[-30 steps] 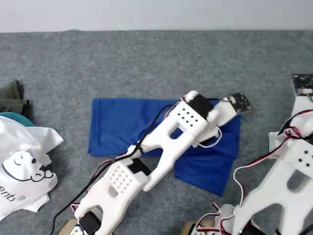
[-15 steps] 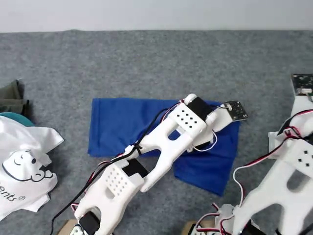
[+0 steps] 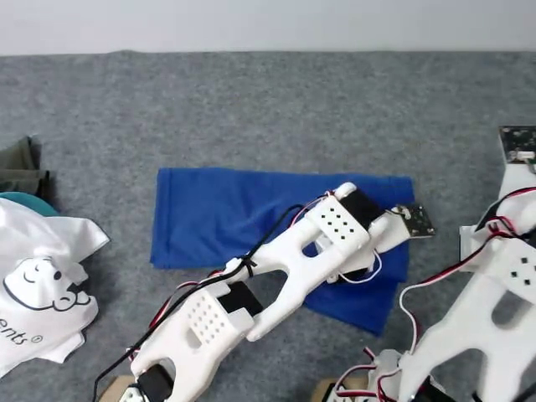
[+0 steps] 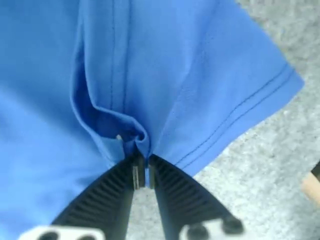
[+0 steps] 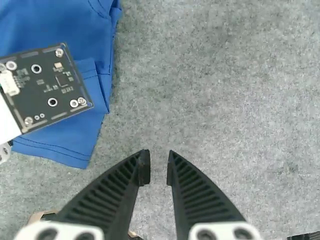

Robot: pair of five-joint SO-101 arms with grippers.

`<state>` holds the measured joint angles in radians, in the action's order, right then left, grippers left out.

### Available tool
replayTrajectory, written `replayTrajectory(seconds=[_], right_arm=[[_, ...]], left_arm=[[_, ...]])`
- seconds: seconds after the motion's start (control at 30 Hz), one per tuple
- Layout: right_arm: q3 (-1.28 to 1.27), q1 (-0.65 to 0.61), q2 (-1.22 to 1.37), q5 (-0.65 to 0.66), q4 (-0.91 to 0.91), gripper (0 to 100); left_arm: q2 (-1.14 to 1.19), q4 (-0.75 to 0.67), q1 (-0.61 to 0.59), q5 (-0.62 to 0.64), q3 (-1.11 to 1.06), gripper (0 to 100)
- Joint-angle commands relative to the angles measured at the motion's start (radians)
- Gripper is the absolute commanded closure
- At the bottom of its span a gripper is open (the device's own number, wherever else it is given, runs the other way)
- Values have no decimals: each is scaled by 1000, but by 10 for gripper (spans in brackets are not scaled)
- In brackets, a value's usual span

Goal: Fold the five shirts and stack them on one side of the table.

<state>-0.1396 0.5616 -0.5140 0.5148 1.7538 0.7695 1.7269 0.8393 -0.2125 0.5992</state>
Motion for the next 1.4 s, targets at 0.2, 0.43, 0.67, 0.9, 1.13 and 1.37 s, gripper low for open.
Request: replayTrajectory(seconds=[0.2,0.43,0.67,0.9,1.13,1.37], right_arm=[[3,-8,-15,-9,39,929],[3,-7,-21,-8,39,929],[2,-7,-21,-6,39,929],[-83,-7,-22,-5,39,929],[-92,-7,-22,-6,39,929],[-92,-7,-22,-9,39,929]], left_arm=[[-68,15,5,32,105,987],[-80,26,-41,87,114,850],[-117,20,-100,84,114,840],[-71,-18,-117,89,113,841],[-61,-46,-115,89,124,841],[-40,-75,-112,84,84,872]])
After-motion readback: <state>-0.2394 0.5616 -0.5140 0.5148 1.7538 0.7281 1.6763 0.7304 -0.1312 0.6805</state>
